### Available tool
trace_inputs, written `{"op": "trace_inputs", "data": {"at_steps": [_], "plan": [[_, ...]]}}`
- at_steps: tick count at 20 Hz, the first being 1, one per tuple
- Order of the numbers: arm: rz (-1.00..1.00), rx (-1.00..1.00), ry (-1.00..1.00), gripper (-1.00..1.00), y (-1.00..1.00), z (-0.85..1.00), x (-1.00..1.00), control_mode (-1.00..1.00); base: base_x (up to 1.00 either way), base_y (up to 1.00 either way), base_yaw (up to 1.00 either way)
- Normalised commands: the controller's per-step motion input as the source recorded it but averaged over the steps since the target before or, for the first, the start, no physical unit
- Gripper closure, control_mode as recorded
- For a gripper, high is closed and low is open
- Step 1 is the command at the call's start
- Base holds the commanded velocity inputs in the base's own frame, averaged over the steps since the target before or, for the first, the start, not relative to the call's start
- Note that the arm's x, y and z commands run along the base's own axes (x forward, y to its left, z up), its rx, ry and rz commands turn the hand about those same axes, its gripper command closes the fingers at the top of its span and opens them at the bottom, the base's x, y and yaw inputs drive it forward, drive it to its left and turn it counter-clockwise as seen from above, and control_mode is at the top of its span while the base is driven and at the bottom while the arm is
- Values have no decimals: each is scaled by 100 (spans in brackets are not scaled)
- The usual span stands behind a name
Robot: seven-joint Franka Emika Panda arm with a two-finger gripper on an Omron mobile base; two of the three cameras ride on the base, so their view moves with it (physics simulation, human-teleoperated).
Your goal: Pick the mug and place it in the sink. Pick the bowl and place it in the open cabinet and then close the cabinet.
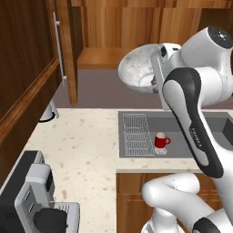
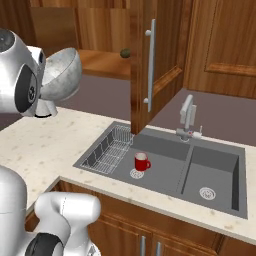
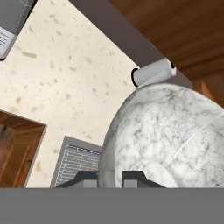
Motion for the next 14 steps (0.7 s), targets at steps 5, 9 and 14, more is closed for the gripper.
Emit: {"op": "trace_inputs", "data": {"at_steps": [5,9,14], "plan": [[-1,0,-4,100,0,3,11,-100,0,0,0],[0,0,0,100,0,13,26,-100,0,0,0],[0,7,1,100,0,26,26,-100,0,0,0]]}}
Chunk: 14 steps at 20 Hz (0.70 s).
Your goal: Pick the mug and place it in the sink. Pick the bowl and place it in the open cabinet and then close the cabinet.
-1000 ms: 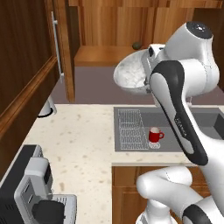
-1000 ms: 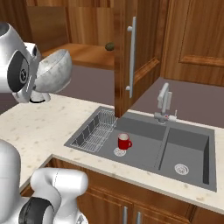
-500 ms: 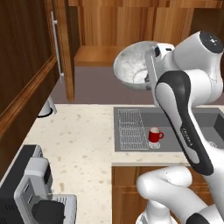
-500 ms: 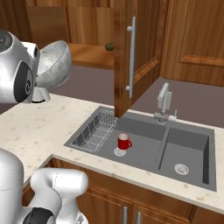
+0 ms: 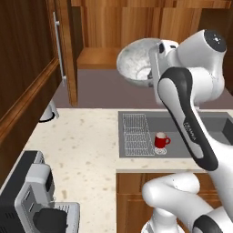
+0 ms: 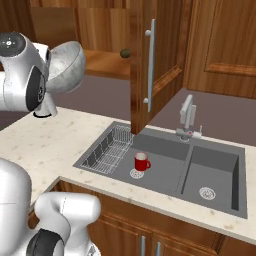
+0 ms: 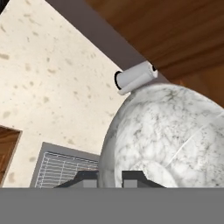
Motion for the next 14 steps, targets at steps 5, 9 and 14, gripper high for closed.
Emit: {"op": "trace_inputs", "data": {"at_steps": [5,9,14], "plan": [[0,14,0,100,0,13,16,-100,0,0,0],[0,15,0,100,0,4,26,-100,0,0,0],[0,11,0,100,0,0,39,-100,0,0,0]]}}
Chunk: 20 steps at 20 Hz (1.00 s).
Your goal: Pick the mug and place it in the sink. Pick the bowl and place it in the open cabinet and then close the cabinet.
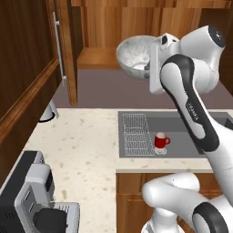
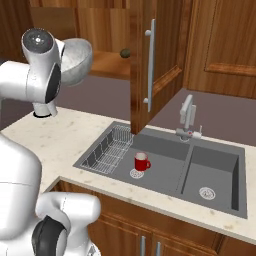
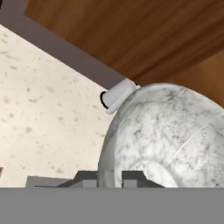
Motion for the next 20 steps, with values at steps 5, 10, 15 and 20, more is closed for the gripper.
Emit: {"op": "trace_inputs", "data": {"at_steps": [5,10,15,20], "plan": [[0,3,0,100,7,0,45,-100,0,0,0],[0,0,0,100,9,0,54,-100,0,0,0],[0,0,0,100,0,1,41,-100,0,0,0],[0,0,0,100,0,1,32,-100,0,0,0]]}}
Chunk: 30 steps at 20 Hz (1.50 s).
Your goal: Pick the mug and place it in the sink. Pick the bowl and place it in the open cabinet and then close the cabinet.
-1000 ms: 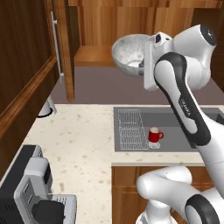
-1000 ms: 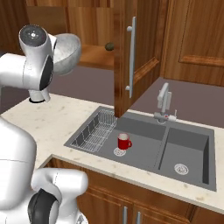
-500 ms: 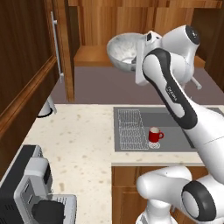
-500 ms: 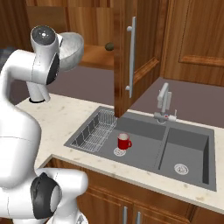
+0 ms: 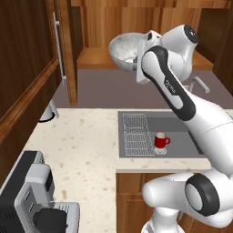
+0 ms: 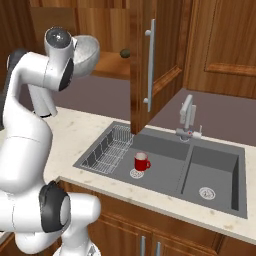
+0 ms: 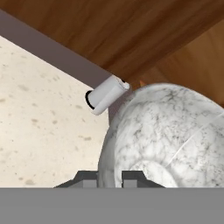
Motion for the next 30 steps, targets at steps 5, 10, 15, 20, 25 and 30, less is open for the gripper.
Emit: {"op": "trace_inputs", "data": {"at_steps": [5,10,15,20,25,30], "plan": [[0,0,-2,100,0,7,22,-100,0,0,0],[0,0,-4,100,0,9,20,-100,0,0,0],[0,0,-3,100,0,3,24,-100,0,0,0],[0,0,0,100,0,0,44,-100,0,0,0],[0,0,0,100,0,0,51,-100,0,0,0],[0,0,0,100,0,0,43,-100,0,0,0]]}}
